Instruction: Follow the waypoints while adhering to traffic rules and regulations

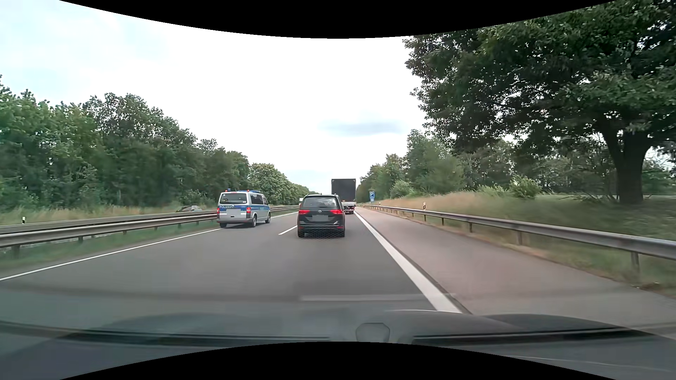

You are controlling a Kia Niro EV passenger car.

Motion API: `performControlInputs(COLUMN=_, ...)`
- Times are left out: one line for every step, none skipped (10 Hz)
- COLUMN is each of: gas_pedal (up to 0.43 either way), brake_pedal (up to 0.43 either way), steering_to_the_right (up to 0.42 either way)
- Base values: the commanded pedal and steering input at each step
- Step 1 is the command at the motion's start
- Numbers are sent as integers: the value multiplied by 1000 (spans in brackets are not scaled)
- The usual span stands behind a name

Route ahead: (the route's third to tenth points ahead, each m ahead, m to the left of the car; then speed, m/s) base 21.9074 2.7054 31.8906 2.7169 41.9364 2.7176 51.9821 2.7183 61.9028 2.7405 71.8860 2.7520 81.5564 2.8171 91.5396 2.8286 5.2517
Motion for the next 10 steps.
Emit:
performControlInputs(gas_pedal=118, brake_pedal=0, steering_to_the_right=1)
performControlInputs(gas_pedal=118, brake_pedal=0, steering_to_the_right=1)
performControlInputs(gas_pedal=118, brake_pedal=0, steering_to_the_right=1)
performControlInputs(gas_pedal=118, brake_pedal=0, steering_to_the_right=1)
performControlInputs(gas_pedal=118, brake_pedal=0, steering_to_the_right=1)
performControlInputs(gas_pedal=118, brake_pedal=0, steering_to_the_right=1)
performControlInputs(gas_pedal=118, brake_pedal=0, steering_to_the_right=1)
performControlInputs(gas_pedal=118, brake_pedal=0, steering_to_the_right=1)
performControlInputs(gas_pedal=118, brake_pedal=0, steering_to_the_right=1)
performControlInputs(gas_pedal=118, brake_pedal=0, steering_to_the_right=1)
